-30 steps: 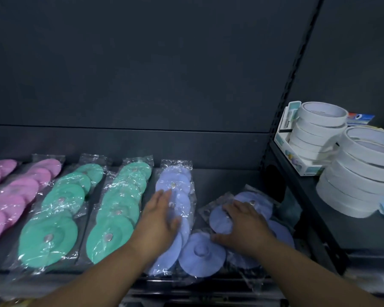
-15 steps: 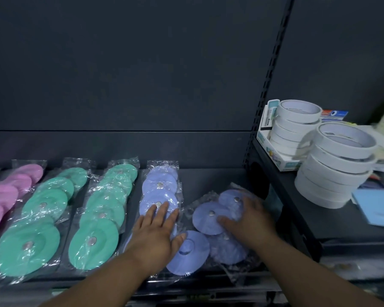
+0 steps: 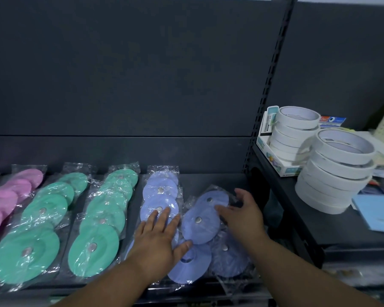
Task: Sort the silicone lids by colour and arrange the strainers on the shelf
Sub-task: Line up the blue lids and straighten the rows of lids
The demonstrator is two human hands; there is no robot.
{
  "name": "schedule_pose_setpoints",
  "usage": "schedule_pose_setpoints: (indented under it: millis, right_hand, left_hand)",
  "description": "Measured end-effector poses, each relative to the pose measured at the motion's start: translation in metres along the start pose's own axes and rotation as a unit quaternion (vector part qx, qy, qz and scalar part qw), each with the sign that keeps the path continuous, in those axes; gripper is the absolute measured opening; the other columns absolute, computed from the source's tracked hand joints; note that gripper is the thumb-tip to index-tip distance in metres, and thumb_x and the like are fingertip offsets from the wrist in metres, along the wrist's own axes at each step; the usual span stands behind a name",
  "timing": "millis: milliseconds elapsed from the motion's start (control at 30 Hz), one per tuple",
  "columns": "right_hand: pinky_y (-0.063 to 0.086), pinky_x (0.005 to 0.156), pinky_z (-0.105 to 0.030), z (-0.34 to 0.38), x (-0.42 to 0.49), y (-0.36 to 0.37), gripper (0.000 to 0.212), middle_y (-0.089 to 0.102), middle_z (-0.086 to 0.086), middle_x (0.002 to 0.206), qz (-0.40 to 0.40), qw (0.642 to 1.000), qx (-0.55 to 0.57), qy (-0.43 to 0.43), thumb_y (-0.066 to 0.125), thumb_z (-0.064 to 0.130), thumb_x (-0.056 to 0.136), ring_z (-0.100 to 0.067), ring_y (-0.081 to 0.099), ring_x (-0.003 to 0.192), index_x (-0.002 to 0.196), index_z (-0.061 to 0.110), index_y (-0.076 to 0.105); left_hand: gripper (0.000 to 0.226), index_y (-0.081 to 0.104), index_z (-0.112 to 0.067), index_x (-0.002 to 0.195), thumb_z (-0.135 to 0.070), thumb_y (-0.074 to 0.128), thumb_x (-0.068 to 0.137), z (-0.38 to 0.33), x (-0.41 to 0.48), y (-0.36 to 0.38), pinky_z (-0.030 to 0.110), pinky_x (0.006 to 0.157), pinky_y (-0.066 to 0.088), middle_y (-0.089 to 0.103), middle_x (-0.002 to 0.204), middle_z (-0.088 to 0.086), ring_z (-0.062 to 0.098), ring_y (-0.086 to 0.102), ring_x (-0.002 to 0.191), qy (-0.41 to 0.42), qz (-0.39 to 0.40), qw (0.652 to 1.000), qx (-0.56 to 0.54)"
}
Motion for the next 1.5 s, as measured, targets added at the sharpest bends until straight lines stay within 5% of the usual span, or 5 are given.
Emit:
schedule_pose_setpoints:
  millis: [467,767,900,1067,1500]
  right_hand:
    - [0.05,0.072,-0.012,0.079,-0.002,-0.006,0.028,0.068,0.005,0.086,-0.029,0.976,0.067,-0.205,0.064,0.0,0.085,-0.002,0.063,0.077,0.088,0.027,0.061]
    - [0.051,0.066,-0.021,0.062,-0.014,0.029,0.017,0.069,0.001,0.08,0.145,0.974,0.175,-0.018,0.063,-0.001,0.086,-0.007,0.061,0.07,0.091,0.015,0.064]
    - [0.05,0.084,-0.023,0.04,0.0,0.02,0.027,0.068,-0.005,0.11,0.135,0.98,-0.144,-0.021,0.065,0.019,0.088,-0.011,0.064,0.093,0.114,0.011,0.062]
    - [0.028,0.112,-0.04,0.015,-0.007,0.018,0.089,0.05,0.005,0.138,0.204,0.848,-0.488,-0.012,0.068,0.064,0.069,-0.018,0.047,0.126,0.142,0.029,0.033]
    - [0.045,0.061,-0.03,0.041,-0.005,-0.009,0.017,0.059,-0.006,0.068,0.027,0.999,0.036,0.021,0.061,0.025,0.091,-0.017,0.051,0.062,0.083,0.01,0.065]
  left_hand:
    - [0.098,0.031,-0.032,0.145,-0.086,0.019,0.064,0.001,0.004,-0.032,0.027,0.118,0.011,0.02,0.157,-0.002,0.017,0.016,0.145,-0.002,-0.122,0.982,-0.143]
    - [0.034,0.064,-0.01,0.098,-0.031,0.078,0.076,0.002,0.007,-0.057,0.031,0.067,0.044,0.066,0.078,0.007,0.02,0.056,0.071,-0.063,-0.102,0.746,-0.655]
    - [0.054,0.054,-0.01,0.081,-0.053,0.078,0.058,0.016,0.009,-0.047,0.038,0.065,0.034,0.045,0.077,0.006,0.022,0.038,0.07,-0.105,-0.11,0.728,-0.669]
    - [0.01,0.058,-0.015,0.091,-0.024,0.062,0.092,0.026,0.007,-0.05,0.028,0.05,0.051,0.066,0.081,0.009,0.019,0.061,0.063,-0.144,-0.106,0.63,-0.756]
    - [0.027,0.053,-0.015,0.123,-0.012,0.052,0.096,0.029,0.001,-0.048,0.044,0.069,0.059,0.068,0.114,0.013,0.03,0.068,0.093,-0.164,-0.126,0.531,-0.822]
Point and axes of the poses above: each hand's wrist, its own x-axis towards the middle knuckle, its own y-axis out of the palm, z = x × y, the point moved 3 cm from there along x, towards the middle knuckle
